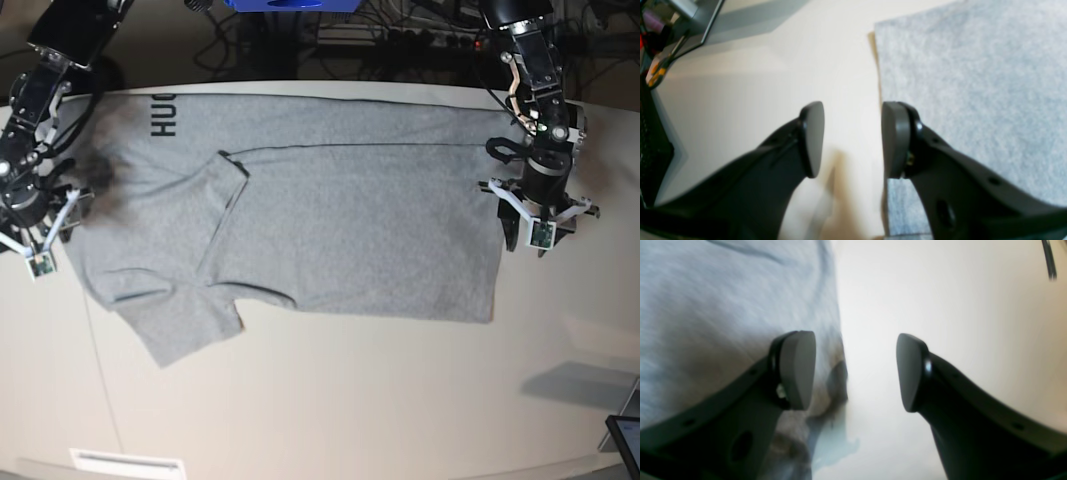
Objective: Fold the T-shirt properly
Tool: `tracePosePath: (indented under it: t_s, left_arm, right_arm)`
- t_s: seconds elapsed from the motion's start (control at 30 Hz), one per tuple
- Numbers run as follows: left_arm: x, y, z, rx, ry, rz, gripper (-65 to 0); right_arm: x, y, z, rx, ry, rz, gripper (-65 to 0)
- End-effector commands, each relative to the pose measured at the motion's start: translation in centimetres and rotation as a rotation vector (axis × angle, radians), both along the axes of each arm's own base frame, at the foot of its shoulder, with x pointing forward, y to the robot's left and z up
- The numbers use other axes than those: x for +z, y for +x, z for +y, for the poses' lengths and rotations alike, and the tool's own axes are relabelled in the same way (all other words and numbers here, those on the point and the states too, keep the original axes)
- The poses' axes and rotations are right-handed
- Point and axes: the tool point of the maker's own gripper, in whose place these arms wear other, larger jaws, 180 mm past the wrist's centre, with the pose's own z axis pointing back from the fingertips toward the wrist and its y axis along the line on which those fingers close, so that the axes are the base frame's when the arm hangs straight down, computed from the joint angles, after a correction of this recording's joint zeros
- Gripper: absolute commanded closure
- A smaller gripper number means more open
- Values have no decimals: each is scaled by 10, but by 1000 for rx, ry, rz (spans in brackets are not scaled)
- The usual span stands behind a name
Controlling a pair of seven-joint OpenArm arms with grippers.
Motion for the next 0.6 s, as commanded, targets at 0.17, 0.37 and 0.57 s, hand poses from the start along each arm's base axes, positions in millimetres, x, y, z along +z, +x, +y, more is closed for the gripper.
tracePosePath:
  t_s: [0.17,0.37,0.57]
  left_arm:
    - [18,8,-5,-22,9,-61,-272]
    - [20,8,-6,-26,13,-64,-272]
    - [16,7,-4,-21,10,-56,-272]
  right_arm:
    - [3,3,-1,6,10,-25,-367]
    - [6,7,0,10,10,-34,-367]
    - [5,14,0,7,35,-44,-367]
